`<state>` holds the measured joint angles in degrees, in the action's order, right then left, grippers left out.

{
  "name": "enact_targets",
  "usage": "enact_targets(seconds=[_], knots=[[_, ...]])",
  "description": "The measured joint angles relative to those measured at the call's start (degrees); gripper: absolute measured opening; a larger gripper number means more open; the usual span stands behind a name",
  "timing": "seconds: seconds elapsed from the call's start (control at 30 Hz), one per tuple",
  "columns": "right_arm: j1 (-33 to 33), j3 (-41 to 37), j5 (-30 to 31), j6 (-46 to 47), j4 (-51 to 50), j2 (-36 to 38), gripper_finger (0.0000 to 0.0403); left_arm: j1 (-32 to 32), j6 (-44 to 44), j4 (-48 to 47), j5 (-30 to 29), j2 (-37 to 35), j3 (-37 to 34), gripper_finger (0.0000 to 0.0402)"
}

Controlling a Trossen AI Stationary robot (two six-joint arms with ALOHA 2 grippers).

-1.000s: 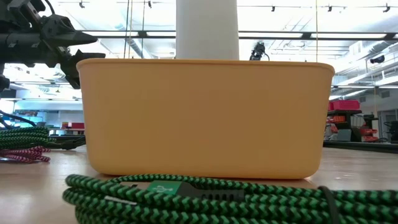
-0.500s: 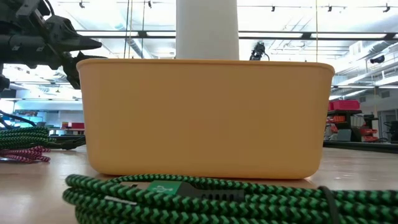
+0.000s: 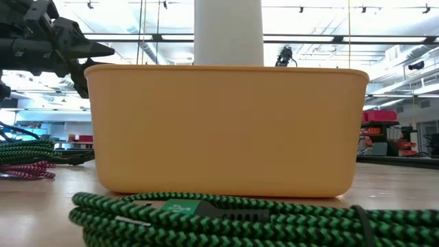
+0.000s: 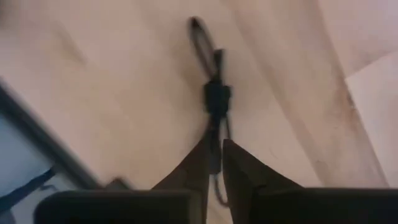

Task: Pick & Place USB Port
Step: Put the black charger cable into the gray bin

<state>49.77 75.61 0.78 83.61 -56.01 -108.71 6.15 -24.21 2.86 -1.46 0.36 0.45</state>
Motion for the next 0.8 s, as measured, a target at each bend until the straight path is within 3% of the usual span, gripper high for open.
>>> enact_targets(seconds=[0.23,0.6,0.8], knots=[[-1.2,-5.5,-3.4,-2.2,13.6,0.0,0.0086,0.0,0.0,0.2,0.0,0.0,0.0,0.0181],[-2.1,-6.7,-7.0,-4.5,17.0,0.0,0.0170,0.0,0.3,0.2,0.0,0.0,0.0,0.0181],[-3.9,-6.6,-11.2,-11.8,27.1,0.0,0.0195,0.0,0.9,0.3,0.0,0.0,0.0,0.0181]])
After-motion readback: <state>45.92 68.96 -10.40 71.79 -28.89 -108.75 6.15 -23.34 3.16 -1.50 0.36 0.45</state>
